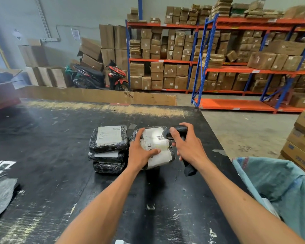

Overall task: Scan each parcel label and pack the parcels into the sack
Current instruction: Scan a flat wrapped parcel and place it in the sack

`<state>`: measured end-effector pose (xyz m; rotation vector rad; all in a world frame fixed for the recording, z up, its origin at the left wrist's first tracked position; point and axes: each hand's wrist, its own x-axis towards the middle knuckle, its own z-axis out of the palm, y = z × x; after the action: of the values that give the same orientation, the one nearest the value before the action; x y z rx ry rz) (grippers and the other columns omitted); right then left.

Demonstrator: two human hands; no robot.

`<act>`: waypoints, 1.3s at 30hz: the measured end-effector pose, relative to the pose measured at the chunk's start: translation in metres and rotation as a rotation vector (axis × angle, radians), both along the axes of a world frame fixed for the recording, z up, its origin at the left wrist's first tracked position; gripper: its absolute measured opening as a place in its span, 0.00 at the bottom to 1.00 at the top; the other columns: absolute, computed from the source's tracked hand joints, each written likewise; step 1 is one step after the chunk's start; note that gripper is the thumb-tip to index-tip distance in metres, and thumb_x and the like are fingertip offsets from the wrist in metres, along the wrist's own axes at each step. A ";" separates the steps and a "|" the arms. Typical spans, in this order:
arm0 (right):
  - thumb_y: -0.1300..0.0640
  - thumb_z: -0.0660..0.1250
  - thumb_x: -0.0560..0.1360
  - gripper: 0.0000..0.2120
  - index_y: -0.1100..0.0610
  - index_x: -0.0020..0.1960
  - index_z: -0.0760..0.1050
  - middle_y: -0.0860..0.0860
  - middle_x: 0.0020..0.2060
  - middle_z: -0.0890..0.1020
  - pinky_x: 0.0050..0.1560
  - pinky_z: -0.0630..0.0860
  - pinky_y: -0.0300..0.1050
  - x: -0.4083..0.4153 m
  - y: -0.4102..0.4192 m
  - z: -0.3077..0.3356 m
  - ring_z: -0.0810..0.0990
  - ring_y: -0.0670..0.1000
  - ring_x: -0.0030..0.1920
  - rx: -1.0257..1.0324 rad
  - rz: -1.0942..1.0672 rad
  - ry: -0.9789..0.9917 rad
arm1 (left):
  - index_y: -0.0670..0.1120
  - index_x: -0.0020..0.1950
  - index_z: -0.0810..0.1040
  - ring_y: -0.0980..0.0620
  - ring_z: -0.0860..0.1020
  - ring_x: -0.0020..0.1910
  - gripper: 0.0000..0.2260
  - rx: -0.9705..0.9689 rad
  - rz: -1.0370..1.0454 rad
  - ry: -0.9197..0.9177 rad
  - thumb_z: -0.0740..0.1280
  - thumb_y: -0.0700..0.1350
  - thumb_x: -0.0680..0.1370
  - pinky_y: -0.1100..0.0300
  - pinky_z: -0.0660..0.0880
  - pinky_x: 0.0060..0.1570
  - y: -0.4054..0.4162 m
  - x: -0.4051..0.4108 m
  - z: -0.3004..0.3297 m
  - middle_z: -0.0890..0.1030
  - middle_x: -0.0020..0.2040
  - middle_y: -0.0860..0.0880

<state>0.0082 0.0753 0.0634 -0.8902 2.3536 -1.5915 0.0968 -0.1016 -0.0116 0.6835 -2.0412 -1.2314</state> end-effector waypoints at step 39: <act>0.30 0.57 0.82 0.34 0.52 0.78 0.59 0.59 0.64 0.82 0.60 0.73 0.57 0.043 -0.014 -0.136 0.80 0.65 0.65 0.710 -0.050 0.040 | 0.68 0.68 0.68 0.59 0.79 0.59 0.42 0.113 0.081 0.289 0.85 0.50 0.61 0.51 0.80 0.59 -0.009 0.025 0.023 0.78 0.62 0.61</act>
<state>0.0509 0.0611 -0.0730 -0.6939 2.6754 -0.6368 0.1217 -0.1110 0.0116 0.5951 -1.7033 -1.3223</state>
